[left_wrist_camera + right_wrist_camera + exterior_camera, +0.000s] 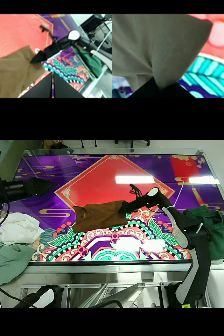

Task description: Fold the shirts.

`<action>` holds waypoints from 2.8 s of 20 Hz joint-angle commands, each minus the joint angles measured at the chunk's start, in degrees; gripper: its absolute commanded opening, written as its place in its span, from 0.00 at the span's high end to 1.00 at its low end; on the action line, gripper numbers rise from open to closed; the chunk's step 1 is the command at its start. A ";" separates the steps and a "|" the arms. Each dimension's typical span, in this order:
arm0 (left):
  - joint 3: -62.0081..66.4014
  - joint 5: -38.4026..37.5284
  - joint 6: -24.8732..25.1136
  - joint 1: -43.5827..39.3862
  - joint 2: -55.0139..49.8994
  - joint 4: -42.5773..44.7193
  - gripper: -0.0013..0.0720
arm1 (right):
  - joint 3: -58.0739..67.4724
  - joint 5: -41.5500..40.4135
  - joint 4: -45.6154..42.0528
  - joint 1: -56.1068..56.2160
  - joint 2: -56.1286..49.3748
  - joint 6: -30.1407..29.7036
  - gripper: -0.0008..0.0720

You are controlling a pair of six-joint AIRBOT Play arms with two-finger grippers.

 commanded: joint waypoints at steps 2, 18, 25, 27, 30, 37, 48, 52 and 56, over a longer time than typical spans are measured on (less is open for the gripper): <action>-0.02 -1.09 -0.15 0.07 -1.73 -0.11 0.96 | 5.51 -0.39 4.24 -4.07 9.16 -1.70 0.96; -0.02 -3.61 -0.61 0.07 -1.64 -0.13 0.96 | 8.22 -7.32 1.44 -51.78 24.35 19.63 0.96; -0.02 -5.75 -0.59 0.07 -1.66 -0.09 0.96 | 8.17 11.61 -23.23 -53.46 29.40 42.42 0.96; -0.02 -6.12 -0.57 0.07 -1.64 0.09 0.96 | 8.04 22.29 -36.02 -54.95 32.89 49.11 0.96; -0.02 -7.67 -0.57 0.07 -1.64 0.26 0.96 | 7.41 30.69 -36.37 -60.85 34.51 50.45 0.96; -0.02 -8.20 -0.55 0.07 -1.66 0.50 0.96 | -5.81 36.11 -39.39 -70.95 38.47 46.73 0.96; -0.02 -7.67 -0.59 0.07 -1.66 0.07 0.96 | -17.64 21.64 -37.42 -70.25 37.88 36.33 0.09; -0.02 -4.02 -0.61 0.07 -1.64 -0.17 0.96 | -3.45 20.39 -32.24 -67.87 37.92 36.33 0.09; -0.02 -3.80 -3.06 0.07 -1.51 -0.24 0.96 | -0.42 17.18 -17.46 -64.02 39.10 34.93 0.73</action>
